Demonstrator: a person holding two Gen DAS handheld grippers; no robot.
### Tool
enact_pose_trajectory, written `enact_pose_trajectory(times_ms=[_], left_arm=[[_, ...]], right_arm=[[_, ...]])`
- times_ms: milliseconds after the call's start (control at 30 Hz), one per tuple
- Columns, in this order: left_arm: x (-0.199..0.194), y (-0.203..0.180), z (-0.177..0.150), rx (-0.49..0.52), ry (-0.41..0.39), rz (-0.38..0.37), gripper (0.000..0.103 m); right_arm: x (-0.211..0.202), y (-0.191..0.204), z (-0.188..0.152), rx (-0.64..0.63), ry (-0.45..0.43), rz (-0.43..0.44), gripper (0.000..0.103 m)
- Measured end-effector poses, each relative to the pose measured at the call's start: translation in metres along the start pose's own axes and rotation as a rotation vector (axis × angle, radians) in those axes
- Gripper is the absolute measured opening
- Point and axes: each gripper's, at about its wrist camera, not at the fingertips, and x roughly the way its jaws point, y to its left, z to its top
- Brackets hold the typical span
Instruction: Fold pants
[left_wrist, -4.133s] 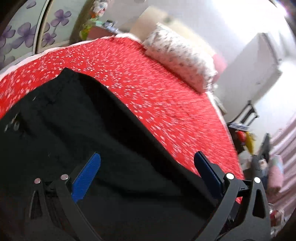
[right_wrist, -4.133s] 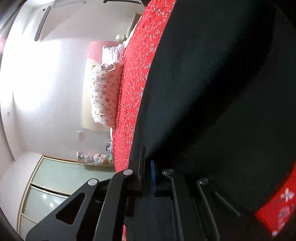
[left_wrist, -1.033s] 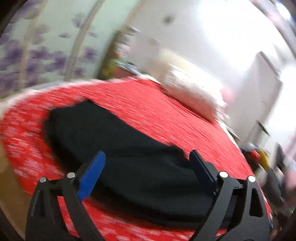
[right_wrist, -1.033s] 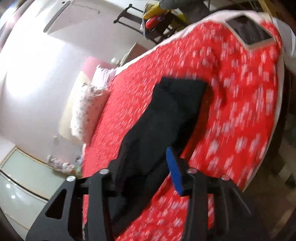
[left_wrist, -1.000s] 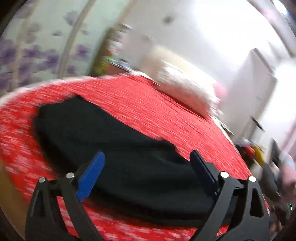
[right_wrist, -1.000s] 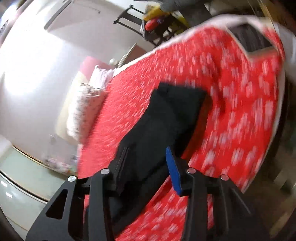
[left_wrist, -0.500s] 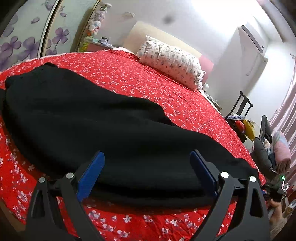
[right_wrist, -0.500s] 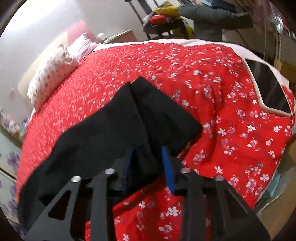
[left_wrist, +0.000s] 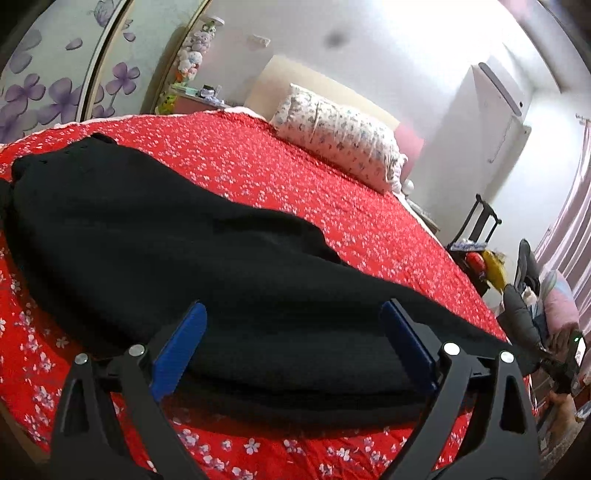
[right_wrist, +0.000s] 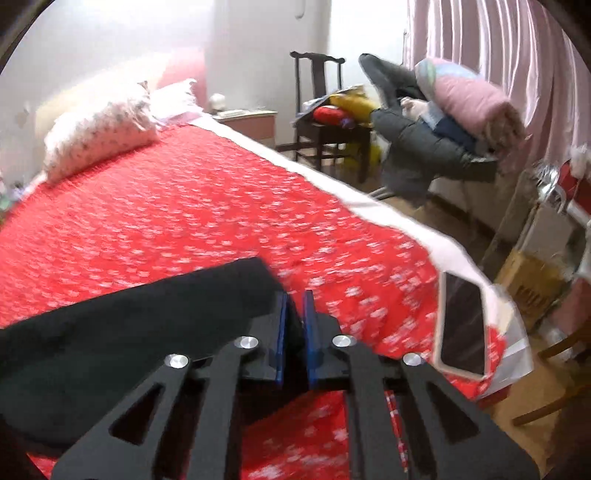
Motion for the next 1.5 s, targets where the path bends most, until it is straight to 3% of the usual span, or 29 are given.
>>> enact_pose_trajectory(times_ms=[133,233,300,333,433,467,567,700,800,967,1067,1367,1433,1467,1500], left_arm=[[0.001,0.001,0.002,-0.002,0.001,0.014,0.096],[0.003,0.003,0.003,-0.004,0.012,0.019,0.096],[0.002,0.003,0.004,-0.001,0.008,0.020,0.096],[0.002,0.004,0.004,-0.001,0.008,0.020,0.096],[0.001,0.006,0.005,-0.017,0.009,0.011,0.096],[0.001,0.006,0.005,-0.020,0.008,0.009,0.096],[-0.001,0.007,0.006,-0.026,0.006,0.011,0.096],[-0.005,0.010,0.008,-0.038,-0.001,0.015,0.096],[-0.012,0.016,0.009,-0.058,-0.027,0.031,0.097],[-0.026,0.032,0.013,-0.102,-0.072,0.063,0.098],[-0.032,0.038,0.015,-0.122,-0.083,0.067,0.098],[-0.058,0.062,0.021,-0.201,-0.190,0.095,0.099],[-0.062,0.066,0.023,-0.224,-0.208,0.108,0.099],[-0.063,0.068,0.024,-0.231,-0.210,0.111,0.099],[-0.064,0.071,0.025,-0.244,-0.212,0.115,0.099]], right_arm=[[0.046,-0.001,-0.022,-0.002,0.163,-0.022,0.009],[0.039,-0.003,-0.027,0.029,0.133,-0.007,0.016],[0.030,-0.014,-0.020,0.109,0.176,0.032,0.045],[0.022,-0.019,-0.019,0.152,0.169,0.053,0.050],[-0.011,-0.030,-0.023,0.300,0.116,0.274,0.052],[-0.019,-0.028,-0.028,0.361,0.140,0.399,0.050],[-0.026,-0.004,-0.051,0.475,0.294,0.695,0.044],[-0.033,0.067,-0.083,0.457,0.497,0.933,0.043],[-0.036,0.119,-0.105,0.455,0.622,1.055,0.043],[-0.043,0.185,-0.129,0.442,0.740,1.152,0.043],[-0.043,0.210,-0.137,0.423,0.782,1.146,0.043],[-0.034,0.209,-0.147,0.562,0.728,1.106,0.043],[-0.031,0.206,-0.148,0.608,0.694,1.104,0.027],[-0.032,0.205,-0.148,0.607,0.657,1.085,0.006],[-0.032,0.204,-0.149,0.607,0.637,1.079,0.006]])
